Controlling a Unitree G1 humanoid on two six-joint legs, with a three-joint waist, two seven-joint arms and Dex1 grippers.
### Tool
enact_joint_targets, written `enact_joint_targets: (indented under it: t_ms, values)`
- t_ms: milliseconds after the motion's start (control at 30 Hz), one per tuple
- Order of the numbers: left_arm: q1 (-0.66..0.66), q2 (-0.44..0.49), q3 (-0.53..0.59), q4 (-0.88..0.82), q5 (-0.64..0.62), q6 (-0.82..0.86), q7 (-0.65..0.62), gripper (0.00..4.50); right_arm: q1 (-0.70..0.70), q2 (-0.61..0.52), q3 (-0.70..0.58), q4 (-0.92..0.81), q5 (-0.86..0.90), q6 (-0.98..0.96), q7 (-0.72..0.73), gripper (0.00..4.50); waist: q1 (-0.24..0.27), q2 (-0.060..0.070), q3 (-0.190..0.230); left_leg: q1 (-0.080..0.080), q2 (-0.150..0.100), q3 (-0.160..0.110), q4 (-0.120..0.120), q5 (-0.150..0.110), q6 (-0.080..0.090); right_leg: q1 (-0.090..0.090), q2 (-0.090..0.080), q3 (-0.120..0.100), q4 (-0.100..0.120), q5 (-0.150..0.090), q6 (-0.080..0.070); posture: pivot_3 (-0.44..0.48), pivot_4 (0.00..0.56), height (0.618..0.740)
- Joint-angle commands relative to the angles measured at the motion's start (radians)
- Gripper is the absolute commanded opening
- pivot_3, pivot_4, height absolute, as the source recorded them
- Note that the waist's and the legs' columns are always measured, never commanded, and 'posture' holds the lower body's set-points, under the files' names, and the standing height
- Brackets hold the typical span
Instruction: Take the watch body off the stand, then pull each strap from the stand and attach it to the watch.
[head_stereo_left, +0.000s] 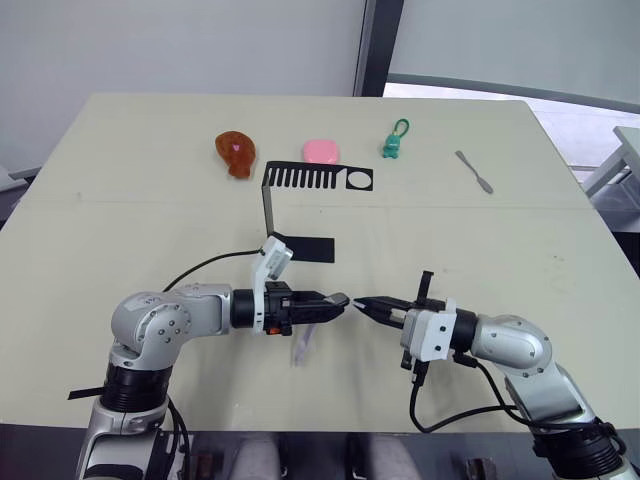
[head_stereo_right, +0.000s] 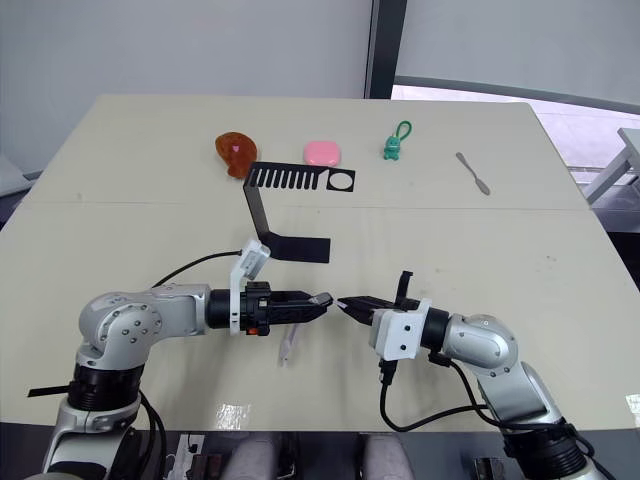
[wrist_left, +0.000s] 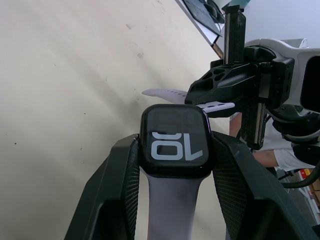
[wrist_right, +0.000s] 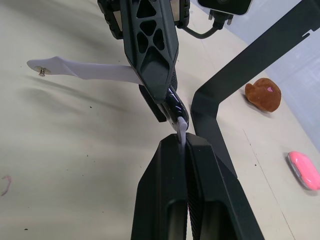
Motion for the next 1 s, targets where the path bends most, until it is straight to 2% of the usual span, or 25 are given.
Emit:
enact_joint_targets:
  t_ms: [33,1000]
  values:
    - [-0.013,-0.017,-0.029,-0.036,-0.018,-0.001,-0.004,1.6,-0.019,0.016,0.025,-0.055,0.009,-0.015,-0.019,0.0,0.0,0.0,0.0,0.0,0.0,0.0,0.0,0.0,0.0,0.0,0.0,0.0,0.0,0.0,0.0,0.0,0.15,0.74]
    - [-0.019,-0.028,-0.06,-0.028,0.008,0.0,0.018,1.6,-0.071,0.04,0.061,-0.076,-0.045,0.047,-0.02,0.0,0.0,0.0,0.0,0.0,0.0,0.0,0.0,0.0,0.0,0.0,0.0,0.0,0.0,0.0,0.0,0.0,0.15,0.74]
